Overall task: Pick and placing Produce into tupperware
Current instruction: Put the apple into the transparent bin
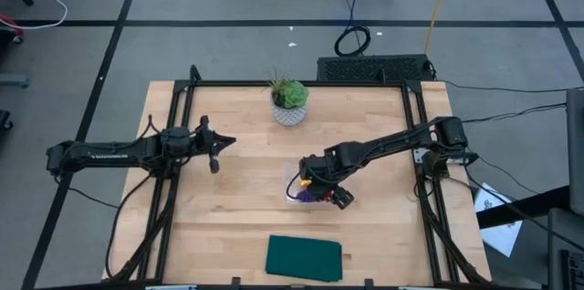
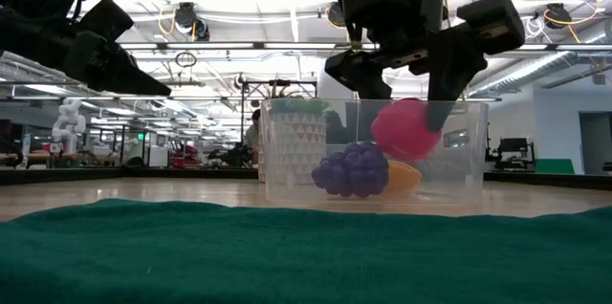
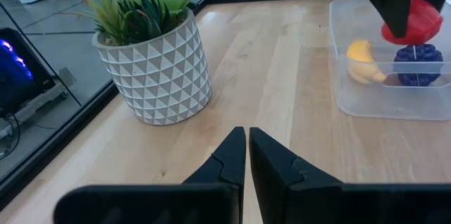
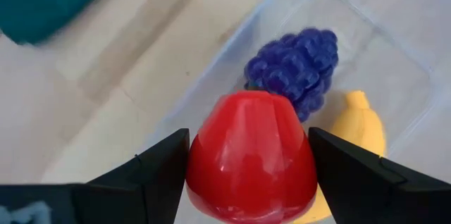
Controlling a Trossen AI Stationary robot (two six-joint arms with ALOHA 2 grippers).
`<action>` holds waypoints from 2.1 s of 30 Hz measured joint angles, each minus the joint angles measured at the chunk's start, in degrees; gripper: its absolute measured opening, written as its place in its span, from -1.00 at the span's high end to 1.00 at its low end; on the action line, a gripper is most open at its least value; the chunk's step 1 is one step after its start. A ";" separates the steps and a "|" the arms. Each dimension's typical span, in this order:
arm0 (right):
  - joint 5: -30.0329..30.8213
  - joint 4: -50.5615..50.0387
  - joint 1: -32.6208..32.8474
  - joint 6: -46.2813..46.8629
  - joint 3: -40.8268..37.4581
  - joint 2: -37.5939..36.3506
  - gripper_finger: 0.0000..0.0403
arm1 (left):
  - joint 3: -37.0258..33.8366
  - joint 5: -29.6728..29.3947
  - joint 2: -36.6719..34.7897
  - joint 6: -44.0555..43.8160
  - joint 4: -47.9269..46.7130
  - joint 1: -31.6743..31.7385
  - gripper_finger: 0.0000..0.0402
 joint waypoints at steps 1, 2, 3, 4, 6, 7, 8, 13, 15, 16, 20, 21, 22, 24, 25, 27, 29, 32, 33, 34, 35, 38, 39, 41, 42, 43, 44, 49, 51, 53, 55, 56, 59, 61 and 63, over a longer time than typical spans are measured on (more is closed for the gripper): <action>0.85 0.29 0.19 -0.97 -0.39 -0.03 -0.32 | -0.01 0.00 0.00 -0.01 0.01 0.01 0.87; 1.57 0.42 0.30 -1.80 -0.87 -0.03 -0.32 | -0.01 0.00 0.00 0.00 0.02 0.01 0.87; 2.20 0.45 0.35 -2.01 -1.19 0.01 -0.32 | 0.00 0.00 -0.01 0.00 0.02 0.00 0.87; 2.35 0.54 0.37 -2.02 -1.38 0.03 -0.32 | 0.01 0.00 0.00 0.00 0.03 0.01 0.87; 2.34 0.88 0.39 -2.02 -1.70 -0.01 -0.32 | -0.01 0.00 0.01 0.00 0.03 0.01 0.87; 2.35 0.81 0.37 -2.02 -1.84 -0.03 -0.32 | -0.01 0.00 0.01 0.00 0.03 -0.01 0.87; 2.40 0.78 0.37 -2.02 -2.02 -0.03 -0.32 | 0.01 0.00 -0.01 0.00 0.03 -0.01 0.87; 2.20 1.10 0.37 -2.40 -2.68 -0.03 -0.32 | -0.01 0.00 0.01 0.00 0.05 0.01 0.87; 2.29 1.23 0.37 -2.82 -3.21 -0.01 -0.32 | -0.01 0.00 0.01 0.00 0.14 0.01 0.87; 2.29 1.48 0.37 -3.04 -3.41 -0.01 -0.32 | 0.00 0.00 0.01 0.00 0.27 0.00 0.87; 2.34 3.35 0.50 -3.74 -5.16 -0.01 -0.32 | -0.01 0.00 -0.01 0.00 0.32 0.00 0.87; 2.35 3.53 0.50 -3.90 -5.60 -0.01 -0.32 | -0.01 0.00 0.01 0.00 0.32 0.01 0.87; 2.36 3.83 0.50 -3.99 -5.92 -0.01 -0.32 | -0.01 0.00 -0.01 0.00 0.32 0.01 0.87; 2.35 4.78 0.50 -3.97 -6.37 -0.01 -0.32 | -0.01 0.00 -0.01 0.00 0.32 0.01 0.87; 2.35 5.03 0.53 -3.99 -6.60 -0.01 -0.32 | 0.00 0.00 0.00 0.01 0.32 0.01 0.87; 2.37 5.05 0.69 -4.50 -6.87 -0.01 -0.32 | -0.01 0.00 0.00 0.02 0.32 0.01 0.87; 2.36 5.11 0.74 -5.07 -6.88 -0.01 -0.32 | -0.01 0.00 0.01 0.02 0.34 0.01 0.87; 2.35 5.23 0.74 -5.28 -6.88 -0.01 -0.32 | -0.01 0.00 0.00 0.02 0.34 0.00 0.87; 2.35 5.23 0.74 -5.64 -6.88 -0.01 -0.32 | -0.01 0.00 -0.01 0.02 0.34 0.00 0.87; 2.37 5.23 0.74 -6.09 -6.88 -0.01 -0.32 | -0.01 0.00 0.00 0.02 0.34 0.01 0.87; 2.35 5.29 0.74 -6.44 -6.88 -0.01 -0.32 | -0.01 0.00 0.00 0.02 0.34 0.00 0.87; 2.35 5.28 0.74 -6.53 -6.88 -0.01 -0.32 | -0.01 0.00 0.00 0.02 0.34 0.01 0.87; 2.35 5.25 0.74 -6.53 -6.89 -0.01 -0.32 | 0.01 0.00 0.01 0.02 0.34 0.01 0.87; 2.35 5.25 0.74 -6.59 -6.89 -0.01 -0.32 | -0.01 0.00 0.01 0.02 0.34 0.01 0.87; 2.35 5.25 0.74 -6.61 -6.90 -0.01 -0.32 | 0.00 0.00 0.00 0.02 0.34 0.00 0.87; 2.37 5.21 0.74 -6.75 -6.90 -0.01 -0.32 | -0.01 0.00 -0.01 0.02 0.34 0.00 0.87; 2.37 5.07 0.74 -7.08 -6.90 -0.01 -0.32 | 0.01 0.00 0.01 0.02 0.34 -0.01 0.87; 2.61 4.91 0.98 -10.11 -6.90 -0.01 -0.32 | -0.01 0.00 0.01 0.02 0.34 0.01 0.87; 4.05 4.90 1.29 -11.29 -6.90 -0.05 -0.32 | 0.01 0.00 0.01 0.00 0.33 0.01 0.87; 5.07 4.86 1.56 -12.25 -6.90 -0.08 -0.32 | 0.00 0.00 0.00 0.01 0.32 0.01 0.87; 5.09 4.89 1.52 -12.41 -6.90 -0.08 -0.32 | -0.01 0.00 0.00 0.02 0.32 -0.01 0.87; 5.13 4.95 1.50 -12.40 -6.90 -0.08 -0.32 | -0.01 0.00 0.01 0.02 0.32 0.01 0.87; 5.21 5.13 1.50 -11.94 -6.90 -0.08 -0.32 | 0.00 0.00 0.00 0.01 0.29 0.00 0.87; 5.21 5.46 1.50 -11.52 -6.90 -0.08 -0.32 | -0.01 0.00 0.01 0.02 0.29 0.01 0.87; 5.21 5.45 1.50 -11.36 -6.90 -0.08 -0.32 | -0.01 0.00 0.01 0.00 0.29 0.01 0.87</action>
